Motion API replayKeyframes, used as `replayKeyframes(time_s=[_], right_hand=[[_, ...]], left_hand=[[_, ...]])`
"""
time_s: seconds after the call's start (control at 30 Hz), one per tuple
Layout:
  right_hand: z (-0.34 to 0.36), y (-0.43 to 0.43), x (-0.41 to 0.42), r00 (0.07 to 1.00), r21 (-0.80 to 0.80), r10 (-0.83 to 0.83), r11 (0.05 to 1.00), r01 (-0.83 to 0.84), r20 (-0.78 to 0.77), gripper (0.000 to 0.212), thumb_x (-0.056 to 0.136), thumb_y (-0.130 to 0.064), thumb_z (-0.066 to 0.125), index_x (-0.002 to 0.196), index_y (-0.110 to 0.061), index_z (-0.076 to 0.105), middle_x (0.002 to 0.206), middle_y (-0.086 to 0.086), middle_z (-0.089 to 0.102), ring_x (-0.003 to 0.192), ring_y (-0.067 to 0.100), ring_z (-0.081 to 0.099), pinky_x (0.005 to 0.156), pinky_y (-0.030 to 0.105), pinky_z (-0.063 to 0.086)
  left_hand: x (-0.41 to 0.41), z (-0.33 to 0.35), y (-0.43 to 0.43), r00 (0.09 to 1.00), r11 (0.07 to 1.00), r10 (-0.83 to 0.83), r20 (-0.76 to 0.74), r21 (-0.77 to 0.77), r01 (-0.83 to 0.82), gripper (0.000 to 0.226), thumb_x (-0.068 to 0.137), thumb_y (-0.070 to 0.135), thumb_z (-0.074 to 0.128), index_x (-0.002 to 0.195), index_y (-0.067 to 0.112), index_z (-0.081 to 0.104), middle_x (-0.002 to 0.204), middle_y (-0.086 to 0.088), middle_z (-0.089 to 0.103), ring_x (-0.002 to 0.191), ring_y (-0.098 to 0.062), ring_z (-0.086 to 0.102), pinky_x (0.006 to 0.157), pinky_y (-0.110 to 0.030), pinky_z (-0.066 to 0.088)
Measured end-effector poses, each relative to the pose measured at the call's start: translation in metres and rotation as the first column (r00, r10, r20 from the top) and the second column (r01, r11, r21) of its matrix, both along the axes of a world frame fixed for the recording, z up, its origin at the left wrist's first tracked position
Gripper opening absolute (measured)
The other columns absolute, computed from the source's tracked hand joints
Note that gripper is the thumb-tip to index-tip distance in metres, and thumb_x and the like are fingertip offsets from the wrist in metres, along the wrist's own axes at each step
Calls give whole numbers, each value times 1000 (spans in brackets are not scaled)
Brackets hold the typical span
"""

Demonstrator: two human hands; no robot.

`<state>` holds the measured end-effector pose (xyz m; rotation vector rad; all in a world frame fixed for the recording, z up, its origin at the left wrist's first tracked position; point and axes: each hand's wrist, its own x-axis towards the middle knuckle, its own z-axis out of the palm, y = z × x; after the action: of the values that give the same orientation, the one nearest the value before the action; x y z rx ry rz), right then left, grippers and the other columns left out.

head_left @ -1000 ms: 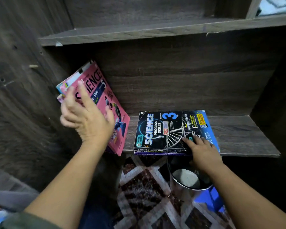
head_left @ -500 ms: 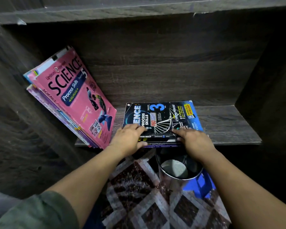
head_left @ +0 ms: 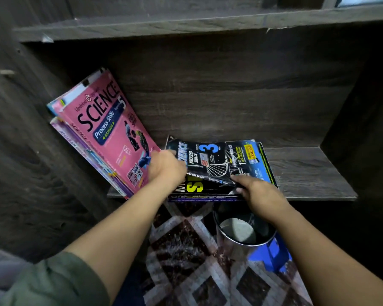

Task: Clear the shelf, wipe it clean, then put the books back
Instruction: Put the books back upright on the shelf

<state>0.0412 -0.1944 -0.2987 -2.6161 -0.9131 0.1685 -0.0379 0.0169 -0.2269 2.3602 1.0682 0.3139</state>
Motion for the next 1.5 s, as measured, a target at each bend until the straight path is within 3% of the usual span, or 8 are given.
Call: replayKeyframes(time_s=[0.3, 0.7, 0.9, 1.07, 1.2, 1.27, 1.37, 1.5], right_hand=[[-5, 15, -18, 999, -330, 14, 943, -30, -51, 86, 86, -52, 63, 153, -40, 11, 162, 4, 11, 147, 26, 15, 117, 45, 24], [0, 24, -18, 997, -323, -30, 947, 6, -70, 77, 90, -47, 60, 152, -41, 16, 163, 2, 9, 148, 27, 14, 116, 47, 22], [-3, 22, -15, 997, -318, -21, 948, -3, -73, 76, 90, -39, 62, 152, -43, 16, 162, 0, 10, 148, 26, 15, 117, 45, 23], [-4, 18, -12, 999, -283, -19, 959, 7, -39, 68, 94, -30, 56, 151, -43, 20, 162, -4, 15, 147, 23, 19, 116, 43, 26], [-4, 16, -13, 1000, -277, -10, 961, 2, -27, 64, 96, -34, 55, 151, -41, 22, 161, -5, 16, 147, 22, 20, 116, 42, 26], [-6, 16, -13, 1000, -260, -15, 966, 8, -27, 61, 97, -33, 52, 150, -41, 24, 161, -5, 17, 147, 21, 20, 116, 42, 26], [-8, 16, -10, 999, -236, -20, 972, 13, -30, 58, 98, -30, 50, 150, -40, 26, 161, -6, 19, 146, 21, 21, 116, 40, 27], [-11, 15, -10, 999, -234, -22, 972, 15, -29, 63, 95, -28, 55, 150, -39, 25, 161, -6, 18, 147, 20, 21, 116, 40, 27]], left_hand=[[-60, 101, 24, 961, 799, -75, 267, 592, -102, 48, 85, 1, 52, 128, 19, 61, 114, -15, 45, 95, -40, 56, 84, -45, 46], [-59, 110, 63, 995, 646, -30, 96, 761, -54, 32, 84, -1, 55, 114, 5, 65, 113, -22, 45, 89, -43, 54, 72, -49, 45], [-47, 90, 70, 994, 418, 81, 73, 903, -100, 19, 90, 9, 50, 95, 0, 66, 101, -23, 49, 99, -40, 47, 73, -48, 32], [-54, 77, 72, 977, 500, 204, -63, 864, -49, 31, 74, 22, 66, 96, 1, 68, 119, -24, 44, 118, -43, 37, 108, -57, 25], [-58, 68, 52, 975, 589, 154, 161, 777, -222, 40, 73, 28, 66, 110, 11, 66, 140, -22, 36, 138, -45, 22, 111, -66, 3], [-59, 47, 29, 975, 602, 22, 220, 776, -188, 36, 73, 30, 64, 107, 18, 65, 141, -16, 38, 137, -42, 25, 111, -62, 7], [-49, 10, -8, 975, 654, -221, -34, 736, 174, 34, 79, 37, 60, 109, 21, 64, 127, -7, 46, 119, -29, 39, 98, -47, 31], [-23, -36, -16, 896, 894, -221, -386, 287, 344, 52, 93, 44, 52, 135, 16, 42, 138, -12, 37, 128, -30, 37, 101, -43, 38]])
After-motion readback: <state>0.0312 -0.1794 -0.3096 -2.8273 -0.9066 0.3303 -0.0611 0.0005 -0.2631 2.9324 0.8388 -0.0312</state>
